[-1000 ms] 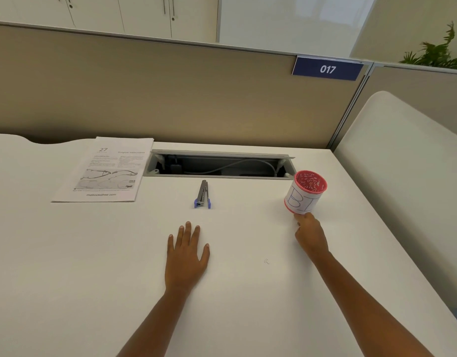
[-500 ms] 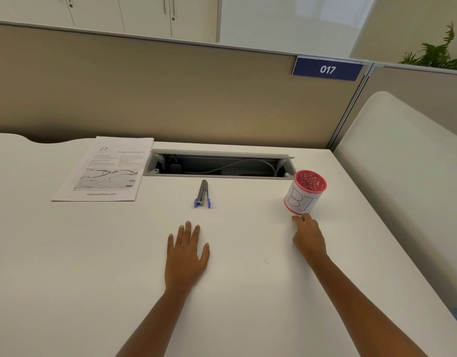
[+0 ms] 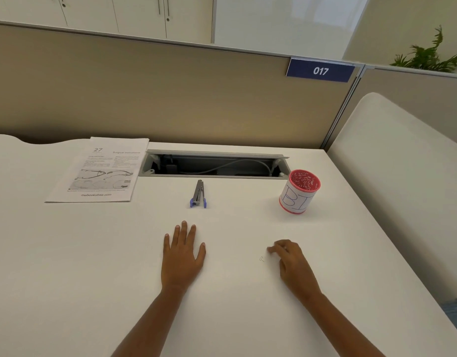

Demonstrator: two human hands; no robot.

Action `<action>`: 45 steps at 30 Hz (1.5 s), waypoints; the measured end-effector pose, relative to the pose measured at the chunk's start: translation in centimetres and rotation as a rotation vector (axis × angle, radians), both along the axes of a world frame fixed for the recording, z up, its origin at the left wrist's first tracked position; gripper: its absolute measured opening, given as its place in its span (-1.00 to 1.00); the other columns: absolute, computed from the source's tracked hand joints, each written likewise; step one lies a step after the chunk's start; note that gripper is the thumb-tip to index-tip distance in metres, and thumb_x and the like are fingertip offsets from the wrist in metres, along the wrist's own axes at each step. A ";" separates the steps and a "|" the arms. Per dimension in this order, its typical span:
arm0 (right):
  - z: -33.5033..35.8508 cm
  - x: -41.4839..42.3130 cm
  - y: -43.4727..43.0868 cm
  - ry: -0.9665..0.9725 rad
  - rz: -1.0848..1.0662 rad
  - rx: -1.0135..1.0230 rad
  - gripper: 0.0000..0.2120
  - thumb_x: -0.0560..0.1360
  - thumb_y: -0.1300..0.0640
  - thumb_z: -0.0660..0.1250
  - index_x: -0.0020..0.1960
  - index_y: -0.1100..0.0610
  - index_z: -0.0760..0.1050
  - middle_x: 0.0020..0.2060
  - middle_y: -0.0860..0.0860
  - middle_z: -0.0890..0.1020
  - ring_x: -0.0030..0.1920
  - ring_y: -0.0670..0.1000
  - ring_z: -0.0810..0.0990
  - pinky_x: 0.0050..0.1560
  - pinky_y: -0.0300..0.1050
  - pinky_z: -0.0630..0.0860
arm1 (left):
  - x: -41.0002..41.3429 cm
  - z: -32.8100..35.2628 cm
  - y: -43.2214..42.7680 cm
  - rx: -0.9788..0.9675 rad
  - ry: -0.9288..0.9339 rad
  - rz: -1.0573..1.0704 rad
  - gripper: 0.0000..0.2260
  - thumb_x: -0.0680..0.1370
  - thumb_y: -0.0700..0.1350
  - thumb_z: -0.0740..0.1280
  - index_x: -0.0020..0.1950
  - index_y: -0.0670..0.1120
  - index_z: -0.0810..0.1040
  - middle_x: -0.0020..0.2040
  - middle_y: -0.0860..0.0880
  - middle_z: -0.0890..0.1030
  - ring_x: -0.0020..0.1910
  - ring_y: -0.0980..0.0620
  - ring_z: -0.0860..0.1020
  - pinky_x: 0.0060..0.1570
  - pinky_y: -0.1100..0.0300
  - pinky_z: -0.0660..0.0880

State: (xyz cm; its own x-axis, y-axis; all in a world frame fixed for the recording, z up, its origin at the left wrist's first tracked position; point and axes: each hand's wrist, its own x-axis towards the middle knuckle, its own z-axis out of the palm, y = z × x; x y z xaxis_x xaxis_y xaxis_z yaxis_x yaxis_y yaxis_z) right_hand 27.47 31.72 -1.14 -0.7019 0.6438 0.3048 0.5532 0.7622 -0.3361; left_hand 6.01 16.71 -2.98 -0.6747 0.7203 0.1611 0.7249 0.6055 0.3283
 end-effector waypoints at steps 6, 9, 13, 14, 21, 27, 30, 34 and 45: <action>1.1 -0.1 -0.9 0.023 0.021 -0.216 -0.79 0.40 0.31 0.14 -0.14 0.16 0.54 -0.18 -0.03 0.56 -0.09 -0.04 0.49 -0.03 -0.54 0.28 | 0.1 -0.2 0.1 0.040 0.001 0.003 -0.40 0.46 0.13 -0.07 0.36 -0.14 0.38 0.40 -0.16 0.35 0.38 -0.14 0.33 0.35 0.05 -0.05; 2.0 -0.7 -1.0 0.041 -0.016 -0.305 -0.83 0.45 0.33 0.18 -0.07 0.21 0.54 -0.16 -0.01 0.56 -0.08 0.03 0.52 -0.04 -0.39 0.33 | 0.1 -0.3 0.1 0.064 0.002 0.006 -0.36 0.45 0.16 -0.12 0.40 -0.12 0.33 0.44 -0.14 0.29 0.42 -0.12 0.26 0.40 0.01 -0.01; 2.4 -1.2 -1.4 -0.057 0.017 -0.308 -0.81 0.52 0.28 0.20 0.07 0.22 0.53 0.00 0.08 0.59 0.05 0.05 0.51 0.04 -0.26 0.35 | 0.1 -0.3 0.1 0.053 -0.002 0.004 -0.35 0.44 0.17 -0.15 0.41 -0.12 0.30 0.45 -0.14 0.26 0.44 -0.11 0.23 0.41 -0.03 0.02; 2.5 -1.3 -1.6 -0.091 0.028 -0.302 -0.80 0.52 0.26 0.20 0.09 0.21 0.53 0.01 0.07 0.58 0.06 0.04 0.50 0.03 -0.26 0.35 | 0.1 -0.2 0.1 0.050 -0.003 0.006 -0.36 0.44 0.16 -0.13 0.40 -0.12 0.32 0.44 -0.14 0.28 0.43 -0.12 0.26 0.40 -0.05 0.05; 2.4 -3.0 -2.7 -0.222 -0.083 -0.330 -0.85 0.43 0.33 0.13 -0.10 0.32 0.47 -0.22 0.03 0.41 -0.19 0.06 0.40 -0.24 -0.15 0.27 | 0.2 -0.1 0.1 0.024 -0.017 0.005 -0.39 0.46 0.14 -0.09 0.36 -0.14 0.38 0.40 -0.16 0.35 0.38 -0.14 0.34 0.37 -0.09 0.14; 3.1 -4.2 -2.0 -0.256 -0.099 -0.285 -0.79 0.43 0.37 0.14 -0.13 0.26 0.55 -0.10 0.12 0.60 -0.21 -0.02 0.40 -0.21 -0.25 0.27 | 0.1 -0.1 0.0 0.018 -0.013 0.005 -0.39 0.46 0.14 -0.09 0.37 -0.13 0.38 0.41 -0.16 0.35 0.39 -0.14 0.33 0.37 -0.08 0.13; 3.4 -4.7 -1.9 -0.271 -0.101 -0.311 -0.77 0.42 0.38 0.14 -0.12 0.26 0.57 -0.05 0.13 0.65 -0.19 0.02 0.50 -0.20 -0.27 0.29 | 0.1 -0.2 0.0 0.023 -0.025 -0.003 -0.35 0.44 0.16 -0.14 0.40 -0.13 0.32 0.44 -0.14 0.28 0.43 -0.12 0.26 0.40 -0.05 0.05; 3.5 -4.9 -2.2 -0.294 -0.130 -0.330 -0.79 0.41 0.37 0.15 -0.10 0.29 0.54 -0.04 0.16 0.63 -0.20 0.04 0.49 -0.21 -0.22 0.33 | 0.1 -0.1 0.0 0.034 -0.016 -0.003 -0.37 0.45 0.15 -0.12 0.38 -0.14 0.35 0.43 -0.16 0.31 0.41 -0.13 0.29 0.39 -0.07 0.09; 3.8 -5.2 -4.9 -0.313 -0.094 -0.009 -0.48 0.06 0.40 0.35 -0.42 0.08 0.00 -0.51 -0.01 0.15 -0.47 -0.06 0.13 -0.52 -0.32 -0.22 | 0.1 -0.1 -0.1 0.036 -0.027 -0.002 -0.35 0.44 0.16 -0.14 0.41 -0.12 0.31 0.45 -0.14 0.27 0.43 -0.11 0.24 0.40 -0.05 0.04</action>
